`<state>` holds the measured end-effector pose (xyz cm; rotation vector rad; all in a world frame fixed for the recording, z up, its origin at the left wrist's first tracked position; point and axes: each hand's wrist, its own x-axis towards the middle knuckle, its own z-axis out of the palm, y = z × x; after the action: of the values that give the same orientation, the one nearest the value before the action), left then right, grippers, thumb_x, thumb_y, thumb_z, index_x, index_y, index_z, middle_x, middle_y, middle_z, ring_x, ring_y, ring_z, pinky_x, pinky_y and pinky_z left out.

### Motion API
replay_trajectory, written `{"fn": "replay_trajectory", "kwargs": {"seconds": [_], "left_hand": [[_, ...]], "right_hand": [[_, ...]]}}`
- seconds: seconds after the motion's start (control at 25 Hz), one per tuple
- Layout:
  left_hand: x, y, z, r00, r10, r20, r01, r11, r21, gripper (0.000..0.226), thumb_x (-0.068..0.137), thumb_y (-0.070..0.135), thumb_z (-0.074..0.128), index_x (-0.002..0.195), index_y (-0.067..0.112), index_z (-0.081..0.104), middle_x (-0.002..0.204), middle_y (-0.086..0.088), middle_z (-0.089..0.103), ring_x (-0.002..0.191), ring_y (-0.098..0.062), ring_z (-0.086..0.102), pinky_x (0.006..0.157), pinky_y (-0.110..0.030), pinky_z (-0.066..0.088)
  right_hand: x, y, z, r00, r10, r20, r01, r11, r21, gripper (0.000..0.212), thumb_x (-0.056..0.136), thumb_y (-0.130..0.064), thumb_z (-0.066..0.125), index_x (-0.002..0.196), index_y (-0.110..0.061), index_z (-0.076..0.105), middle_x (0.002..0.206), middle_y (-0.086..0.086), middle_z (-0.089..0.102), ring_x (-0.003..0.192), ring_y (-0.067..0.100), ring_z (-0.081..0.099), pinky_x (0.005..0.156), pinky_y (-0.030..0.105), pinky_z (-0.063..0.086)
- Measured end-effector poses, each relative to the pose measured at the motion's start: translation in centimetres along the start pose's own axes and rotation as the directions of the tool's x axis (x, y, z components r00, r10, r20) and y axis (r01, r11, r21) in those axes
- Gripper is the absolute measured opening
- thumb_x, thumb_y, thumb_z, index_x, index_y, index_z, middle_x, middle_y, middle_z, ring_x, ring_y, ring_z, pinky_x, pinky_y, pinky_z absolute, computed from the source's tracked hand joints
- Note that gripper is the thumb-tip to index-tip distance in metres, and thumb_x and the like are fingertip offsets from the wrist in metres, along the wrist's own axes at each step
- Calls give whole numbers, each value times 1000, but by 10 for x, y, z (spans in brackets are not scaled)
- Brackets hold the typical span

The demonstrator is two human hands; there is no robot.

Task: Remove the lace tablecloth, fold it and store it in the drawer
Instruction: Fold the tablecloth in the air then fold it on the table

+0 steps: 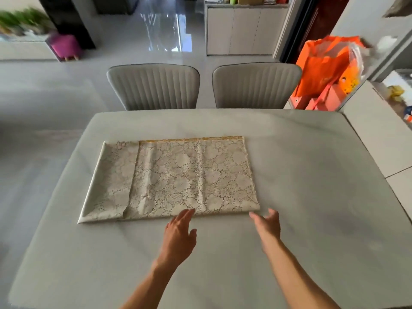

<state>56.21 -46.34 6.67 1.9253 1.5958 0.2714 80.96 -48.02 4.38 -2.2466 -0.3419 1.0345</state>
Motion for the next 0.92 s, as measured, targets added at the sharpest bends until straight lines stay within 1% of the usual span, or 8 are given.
{"fn": "replay_trajectory", "kwargs": {"seconds": [0.12,0.24,0.32,0.56,0.68,0.76,0.84,0.92], "left_hand": [[34,7,30,989,-28,144,-3,978,206,70,93,25,57,153,27,21,163,-3,19,148,-23,17,119,-41,18],[55,21,58,964,-54,260,-38,941,336,74,97,35,50,155,30,3,165,-3,-7,151,-25,-5,119,-51,4],[63,22,70,962,-40,271,-62,932,358,74,98,34,49,155,32,1,164,-2,-11,151,-24,-8,119,-51,1],[75,13,81,965,0,262,-100,925,366,70,99,27,48,154,33,7,165,-3,-4,151,-25,-2,121,-45,9],[69,20,81,939,90,332,-195,934,300,62,98,40,43,153,32,15,165,1,4,151,-20,4,122,-41,12],[64,32,83,930,148,337,-250,927,281,54,96,50,39,147,33,30,162,2,20,148,-21,16,120,-48,15],[66,39,81,974,19,225,-106,919,380,53,95,49,39,144,30,33,159,-1,24,146,-25,19,119,-55,9],[63,25,74,966,-223,132,139,876,463,65,91,40,48,149,29,22,162,-4,13,148,-30,11,117,-62,1]], "right_hand": [[53,-7,5,994,-54,96,60,996,-63,63,76,-28,80,130,-8,55,122,11,65,113,29,61,96,36,45],[78,-3,4,990,-84,115,87,996,-20,28,71,-29,84,89,-15,67,84,2,69,81,23,63,73,31,48],[86,3,3,985,-115,131,113,993,25,25,69,-25,84,76,-18,61,73,-3,66,70,20,60,67,30,46],[97,5,5,960,-198,197,217,973,-80,20,78,-18,79,90,-12,64,76,4,68,70,23,62,66,28,45],[102,12,-24,952,-297,67,305,925,-227,11,83,-16,72,92,-13,65,77,5,69,73,29,63,66,29,43],[111,23,-67,968,-237,-85,189,909,-371,15,87,-17,67,100,-9,65,92,18,73,86,37,66,73,34,46],[112,35,-104,944,-233,-235,43,790,-611,24,86,-16,66,108,-7,62,104,27,67,98,45,61,82,46,48],[98,45,-100,859,-491,-142,195,573,-796,39,74,-7,72,112,-7,61,111,26,62,105,46,55,84,53,44]]}}
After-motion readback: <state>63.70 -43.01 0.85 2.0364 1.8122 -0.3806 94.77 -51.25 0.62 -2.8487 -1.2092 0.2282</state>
